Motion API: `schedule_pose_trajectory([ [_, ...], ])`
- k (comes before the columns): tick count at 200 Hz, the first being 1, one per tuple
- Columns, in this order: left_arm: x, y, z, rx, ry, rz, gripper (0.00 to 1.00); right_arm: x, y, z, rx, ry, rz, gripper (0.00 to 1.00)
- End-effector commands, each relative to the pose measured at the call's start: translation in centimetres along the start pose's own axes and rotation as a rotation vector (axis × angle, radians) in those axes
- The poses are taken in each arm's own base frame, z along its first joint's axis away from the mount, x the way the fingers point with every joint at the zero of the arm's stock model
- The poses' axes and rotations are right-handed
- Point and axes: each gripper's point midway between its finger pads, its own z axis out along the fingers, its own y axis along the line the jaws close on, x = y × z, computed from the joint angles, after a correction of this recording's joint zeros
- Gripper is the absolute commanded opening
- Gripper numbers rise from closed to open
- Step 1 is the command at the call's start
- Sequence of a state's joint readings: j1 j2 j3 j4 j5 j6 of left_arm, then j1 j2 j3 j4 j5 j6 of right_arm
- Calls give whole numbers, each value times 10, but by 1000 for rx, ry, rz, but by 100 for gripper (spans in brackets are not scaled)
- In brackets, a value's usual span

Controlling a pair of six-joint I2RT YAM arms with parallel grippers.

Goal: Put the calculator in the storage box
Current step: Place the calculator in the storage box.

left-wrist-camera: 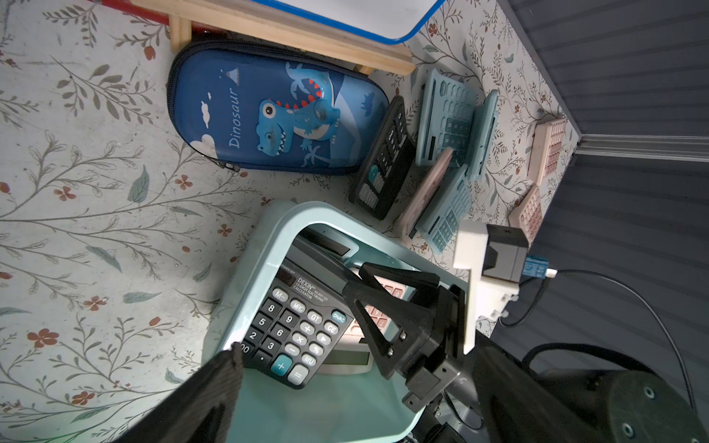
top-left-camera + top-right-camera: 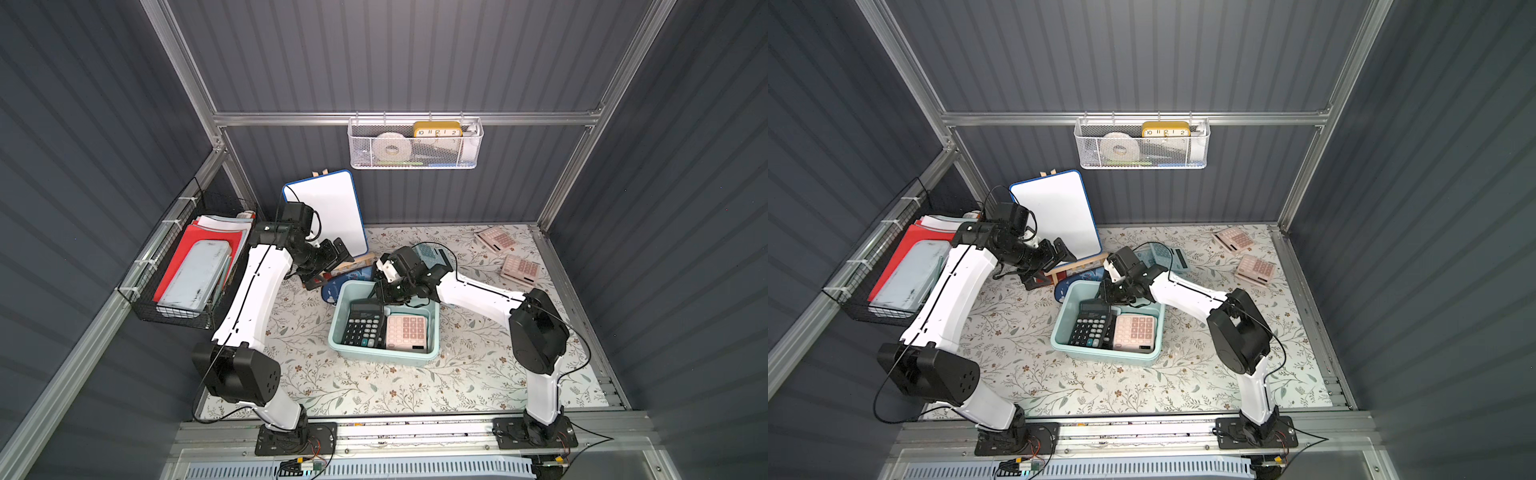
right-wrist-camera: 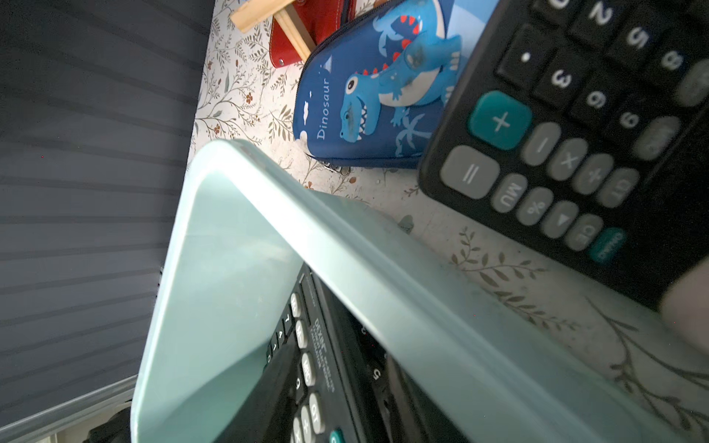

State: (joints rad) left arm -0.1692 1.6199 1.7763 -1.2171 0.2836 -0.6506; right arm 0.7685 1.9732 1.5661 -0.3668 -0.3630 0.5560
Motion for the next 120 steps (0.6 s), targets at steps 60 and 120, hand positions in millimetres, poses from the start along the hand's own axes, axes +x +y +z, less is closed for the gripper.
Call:
schedule_pose_trajectory([
  [60, 4, 12, 4, -30, 26, -9, 99, 2, -10, -33, 110, 49, 6, 62],
  [120, 8, 20, 13, -57, 72, -23, 99, 45, -12, -59, 102, 194, -18, 62],
])
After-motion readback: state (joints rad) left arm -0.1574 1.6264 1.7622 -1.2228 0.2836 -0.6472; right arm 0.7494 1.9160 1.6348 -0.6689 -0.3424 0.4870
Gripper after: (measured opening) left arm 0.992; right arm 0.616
